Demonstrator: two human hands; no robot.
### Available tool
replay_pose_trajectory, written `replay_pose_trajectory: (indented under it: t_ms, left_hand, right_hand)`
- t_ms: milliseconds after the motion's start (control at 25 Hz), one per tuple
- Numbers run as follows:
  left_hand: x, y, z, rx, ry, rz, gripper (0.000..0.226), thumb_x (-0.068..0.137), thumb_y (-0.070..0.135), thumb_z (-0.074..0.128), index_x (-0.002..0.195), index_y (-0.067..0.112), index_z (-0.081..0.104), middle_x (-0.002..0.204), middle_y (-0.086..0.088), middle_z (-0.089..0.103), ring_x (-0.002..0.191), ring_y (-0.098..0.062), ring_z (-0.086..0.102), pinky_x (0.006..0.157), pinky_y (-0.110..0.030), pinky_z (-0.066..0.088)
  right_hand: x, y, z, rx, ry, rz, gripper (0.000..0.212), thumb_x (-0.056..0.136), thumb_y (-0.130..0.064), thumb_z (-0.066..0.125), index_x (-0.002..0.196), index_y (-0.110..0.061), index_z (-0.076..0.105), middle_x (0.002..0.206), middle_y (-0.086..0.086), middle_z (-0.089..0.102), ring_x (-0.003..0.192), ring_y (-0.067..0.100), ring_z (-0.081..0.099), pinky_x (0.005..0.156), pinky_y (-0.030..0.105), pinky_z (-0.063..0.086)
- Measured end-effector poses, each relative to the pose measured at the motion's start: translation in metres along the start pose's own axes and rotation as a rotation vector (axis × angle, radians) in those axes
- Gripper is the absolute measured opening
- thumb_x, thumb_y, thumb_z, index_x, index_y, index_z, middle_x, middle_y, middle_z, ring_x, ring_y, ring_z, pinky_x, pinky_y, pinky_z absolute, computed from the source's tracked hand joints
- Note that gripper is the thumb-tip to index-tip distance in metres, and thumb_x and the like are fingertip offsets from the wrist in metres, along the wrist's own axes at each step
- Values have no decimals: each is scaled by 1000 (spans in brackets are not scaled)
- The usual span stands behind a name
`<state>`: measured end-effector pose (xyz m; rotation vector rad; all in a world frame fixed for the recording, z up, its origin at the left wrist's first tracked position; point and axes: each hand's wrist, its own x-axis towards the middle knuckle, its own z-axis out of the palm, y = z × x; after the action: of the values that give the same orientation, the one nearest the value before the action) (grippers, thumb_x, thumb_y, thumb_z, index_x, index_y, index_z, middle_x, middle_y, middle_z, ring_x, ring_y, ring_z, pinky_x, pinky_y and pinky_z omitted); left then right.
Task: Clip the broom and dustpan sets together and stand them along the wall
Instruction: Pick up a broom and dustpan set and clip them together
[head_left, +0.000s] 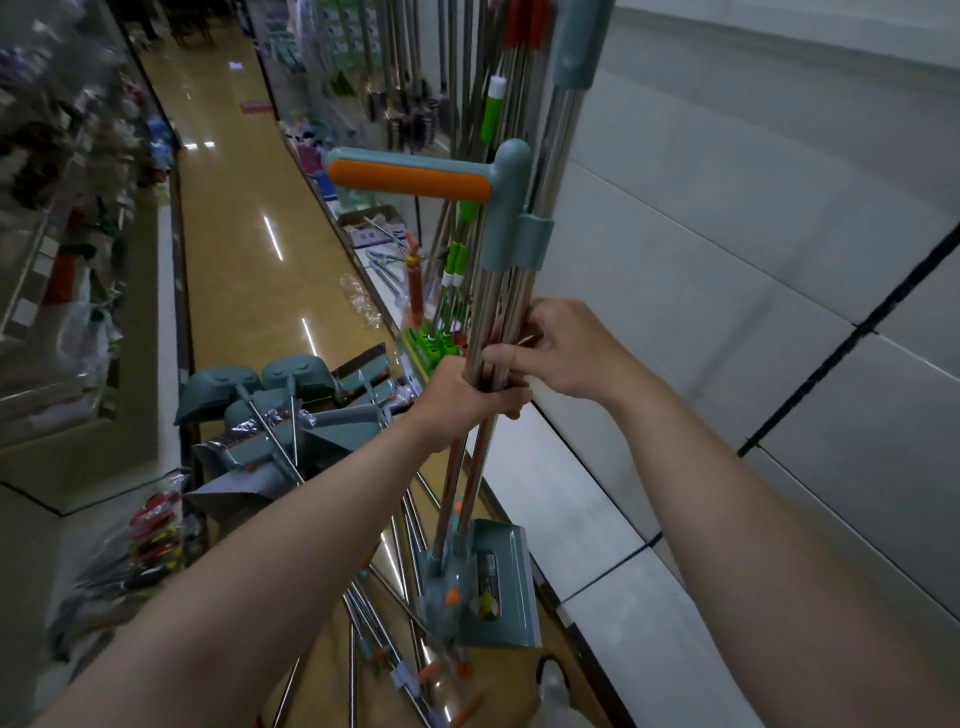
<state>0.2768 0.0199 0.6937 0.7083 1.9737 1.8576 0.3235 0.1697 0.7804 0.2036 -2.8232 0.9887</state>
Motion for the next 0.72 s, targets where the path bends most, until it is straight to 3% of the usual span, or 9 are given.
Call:
replay_pose_trajectory:
  t_ms: [200, 320, 480, 720]
  left_hand:
    - [38, -20, 20, 118, -100, -81, 26, 77, 15, 83, 98, 6, 71, 83, -2, 71, 84, -19, 70, 80, -39, 58]
    - [68, -43, 34, 223, -195, -130, 34, 76, 29, 83, 100, 11, 68, 89, -5, 68, 88, -17, 66, 88, -51, 55]
    - [103, -65, 56, 284, -166, -124, 33, 92, 20, 70, 125, 17, 66, 116, 0, 71, 110, -13, 66, 101, -42, 52]
    - [173, -76, 96, 270, -137, -132, 29, 98, 14, 59, 125, 19, 66, 120, 3, 70, 113, -12, 64, 101, -37, 52]
  right_hand:
    - [-4, 41, 2, 108, 142, 112, 24, 82, -33, 79, 100, -16, 74, 95, -2, 75, 86, 12, 69, 76, 24, 52]
    - [-3, 85, 6, 156, 208, 198, 17, 80, -30, 80, 96, -23, 76, 90, -4, 76, 84, 11, 71, 79, 32, 57]
    - [2, 145, 4, 169, 278, 323, 16, 82, -28, 78, 82, -39, 67, 81, -11, 74, 80, 9, 71, 81, 36, 58]
    - [24, 217, 2, 152, 302, 410, 20, 83, -33, 76, 103, -31, 74, 87, -8, 76, 81, 12, 71, 81, 34, 58]
